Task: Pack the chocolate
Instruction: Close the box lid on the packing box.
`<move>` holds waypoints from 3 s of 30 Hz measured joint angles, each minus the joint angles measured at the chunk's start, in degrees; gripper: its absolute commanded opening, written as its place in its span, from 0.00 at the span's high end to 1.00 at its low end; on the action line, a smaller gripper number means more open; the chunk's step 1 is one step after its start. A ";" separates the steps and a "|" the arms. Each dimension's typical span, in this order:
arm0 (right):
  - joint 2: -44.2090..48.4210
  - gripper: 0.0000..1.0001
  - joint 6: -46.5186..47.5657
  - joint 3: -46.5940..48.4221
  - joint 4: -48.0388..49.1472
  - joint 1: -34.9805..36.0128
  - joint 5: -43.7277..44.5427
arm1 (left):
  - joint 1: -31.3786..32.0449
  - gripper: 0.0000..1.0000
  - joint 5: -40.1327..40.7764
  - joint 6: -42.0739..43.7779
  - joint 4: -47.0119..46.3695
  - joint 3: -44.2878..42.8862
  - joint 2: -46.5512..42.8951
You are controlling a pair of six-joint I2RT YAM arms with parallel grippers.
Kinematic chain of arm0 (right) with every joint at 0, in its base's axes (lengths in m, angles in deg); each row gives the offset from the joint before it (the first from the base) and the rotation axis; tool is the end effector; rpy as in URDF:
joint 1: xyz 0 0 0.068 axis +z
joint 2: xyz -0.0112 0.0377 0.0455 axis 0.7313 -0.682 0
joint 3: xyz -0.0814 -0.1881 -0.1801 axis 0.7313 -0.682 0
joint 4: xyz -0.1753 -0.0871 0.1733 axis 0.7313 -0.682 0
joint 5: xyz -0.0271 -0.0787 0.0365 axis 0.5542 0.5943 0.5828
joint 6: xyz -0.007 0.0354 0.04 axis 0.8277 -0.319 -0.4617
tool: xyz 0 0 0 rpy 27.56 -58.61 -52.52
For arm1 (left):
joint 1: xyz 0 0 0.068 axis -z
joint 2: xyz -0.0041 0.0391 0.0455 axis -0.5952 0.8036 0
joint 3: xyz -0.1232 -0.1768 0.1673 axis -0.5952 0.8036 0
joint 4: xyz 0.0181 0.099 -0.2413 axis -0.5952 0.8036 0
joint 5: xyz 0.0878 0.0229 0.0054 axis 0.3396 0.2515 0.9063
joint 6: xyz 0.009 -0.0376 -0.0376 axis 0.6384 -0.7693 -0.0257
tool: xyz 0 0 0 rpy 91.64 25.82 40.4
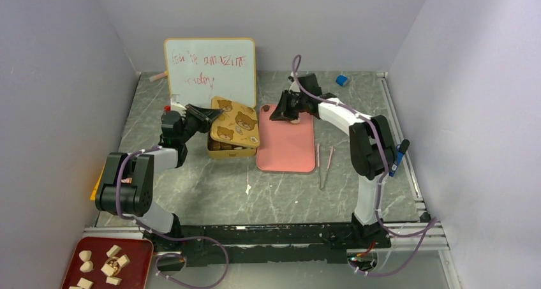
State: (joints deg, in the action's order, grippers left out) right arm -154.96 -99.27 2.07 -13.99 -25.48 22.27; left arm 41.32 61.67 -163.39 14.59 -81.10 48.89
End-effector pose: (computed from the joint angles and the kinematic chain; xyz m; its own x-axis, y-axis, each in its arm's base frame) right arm 0.4011 0.1791 0.2193 -0.8961 0.1577 -0.4149 -0.2196 0.6547 0.7233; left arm 0.3057 -0.0406 0.1987 -0.5073 -0.8340 -0.2171 0.0101 0.2461 -0.9692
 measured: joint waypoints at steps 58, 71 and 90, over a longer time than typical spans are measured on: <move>-10.71 1.00 12.55 16.00 -19.91 14.23 22.05 | -1.42 0.55 -2.32 8.11 2.62 -2.10 5.38; -12.13 1.00 12.57 18.25 -20.87 14.80 22.16 | -2.95 0.44 0.02 11.69 9.79 -2.14 2.69; -12.90 1.00 12.66 20.59 -21.53 14.91 22.18 | -4.09 0.45 6.97 19.63 28.02 -7.91 -3.80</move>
State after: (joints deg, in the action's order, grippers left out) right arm -167.86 -86.62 22.66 -35.52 -10.57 44.46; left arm 37.23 68.64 -143.76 42.61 -89.01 45.08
